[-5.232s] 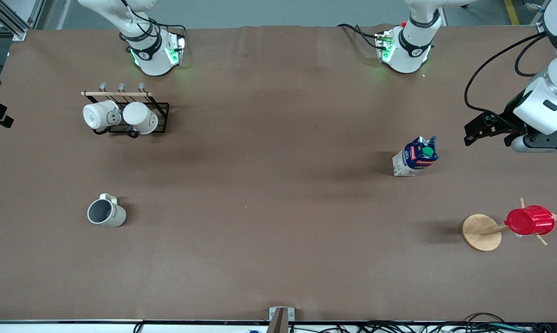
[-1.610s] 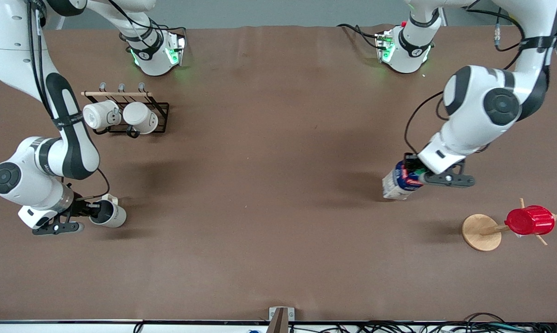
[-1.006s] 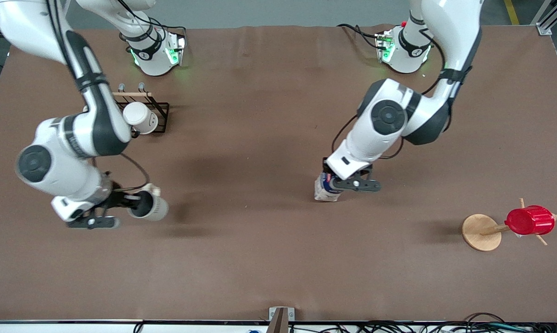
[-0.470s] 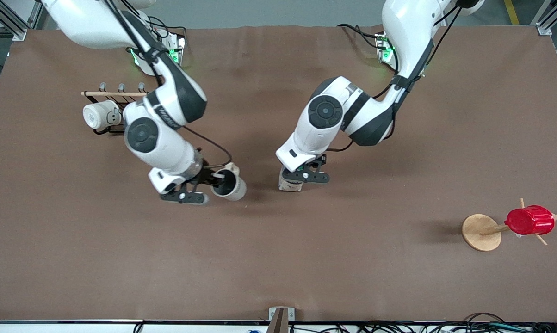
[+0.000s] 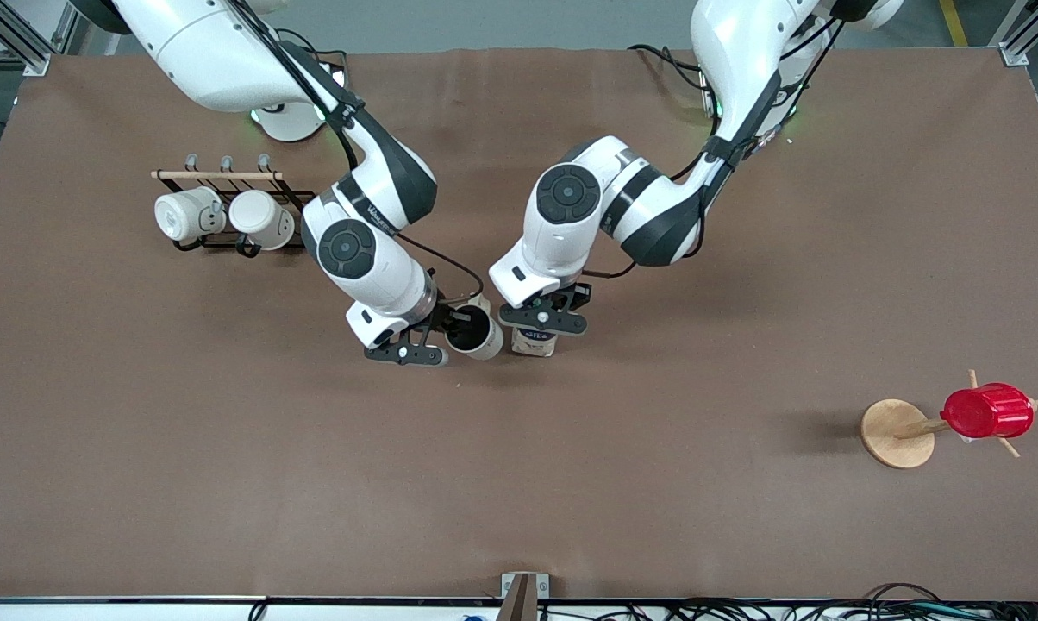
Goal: Place cup and milk on table
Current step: 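Carry the carton and the white mug toward each other at table center, then set down the carton and the mug side by side, open both grippers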
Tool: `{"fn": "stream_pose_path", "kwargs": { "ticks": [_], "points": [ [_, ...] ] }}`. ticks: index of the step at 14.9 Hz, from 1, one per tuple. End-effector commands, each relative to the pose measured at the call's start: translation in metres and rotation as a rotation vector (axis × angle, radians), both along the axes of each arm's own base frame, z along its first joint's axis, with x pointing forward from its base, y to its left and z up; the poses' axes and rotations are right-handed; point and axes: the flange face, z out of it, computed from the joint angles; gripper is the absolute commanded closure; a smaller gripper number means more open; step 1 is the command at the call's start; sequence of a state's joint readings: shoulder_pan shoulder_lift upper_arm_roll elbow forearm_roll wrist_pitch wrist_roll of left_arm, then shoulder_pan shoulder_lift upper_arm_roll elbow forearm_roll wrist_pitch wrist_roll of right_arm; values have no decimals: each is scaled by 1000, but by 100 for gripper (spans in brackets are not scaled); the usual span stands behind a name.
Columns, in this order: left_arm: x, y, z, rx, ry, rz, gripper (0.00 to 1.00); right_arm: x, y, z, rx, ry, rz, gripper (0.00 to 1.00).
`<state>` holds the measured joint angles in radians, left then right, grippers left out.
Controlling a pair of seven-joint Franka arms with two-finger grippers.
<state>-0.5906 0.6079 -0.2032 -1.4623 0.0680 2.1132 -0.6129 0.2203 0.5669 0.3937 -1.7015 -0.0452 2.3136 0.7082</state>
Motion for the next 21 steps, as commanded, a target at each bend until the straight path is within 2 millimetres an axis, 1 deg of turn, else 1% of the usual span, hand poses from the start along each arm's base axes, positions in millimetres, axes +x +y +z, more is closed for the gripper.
{"fn": "stream_pose_path", "kwargs": {
  "ticks": [1,3,5,6,8,9,10,11,12,13,15,16,17,18,19,20,21],
  "points": [
    [6,0,18,10,-28,5,87,-10,-3,-13,-7,-10,-4,100],
    [7,1,16,15,-30,6,86,-16,2,-17,-12,-2,5,99],
    [7,0,12,22,-29,3,85,-25,15,-19,-13,5,-4,98],
    [7,0,12,22,-29,3,85,-27,19,-22,-12,9,-3,98],
    [6,-1,10,23,-28,4,83,-30,20,-26,-16,13,2,98],
    [7,0,4,30,-24,7,61,-33,22,-32,-25,15,14,97],
    [8,0,2,43,-36,-2,30,-35,21,-38,-31,9,22,97],
    [8,0,3,52,-49,-9,18,-36,21,-42,-26,-1,23,97],
    [8,1,5,54,-54,-12,4,-37,21,-44,-20,-7,22,97],
    [9,1,8,53,-58,-11,0,-36,21,-49,-12,-10,20,97],
    [13,7,15,45,-65,1,0,-35,20,-53,-11,-12,17,97],
    [15,8,25,38,-76,4,0,-35,20,-56,-13,-15,22,96],
    [16,10,31,33,-81,9,0,-35,20,-59,-17,-21,29,95],
    [19,15,41,26,-92,20,0,-34,19,-62,-14,-22,23,93],
    [26,27,54,21,-106,39,0,-33,18,-65,-14,-24,18,87],
    [36,42,65,16,-114,65,0,-31,16,-66,-15,-28,16,66],
    [41,54,77,17,-118,74,0,-30,14,-66,-18,-29,16,37]
  ]
}}
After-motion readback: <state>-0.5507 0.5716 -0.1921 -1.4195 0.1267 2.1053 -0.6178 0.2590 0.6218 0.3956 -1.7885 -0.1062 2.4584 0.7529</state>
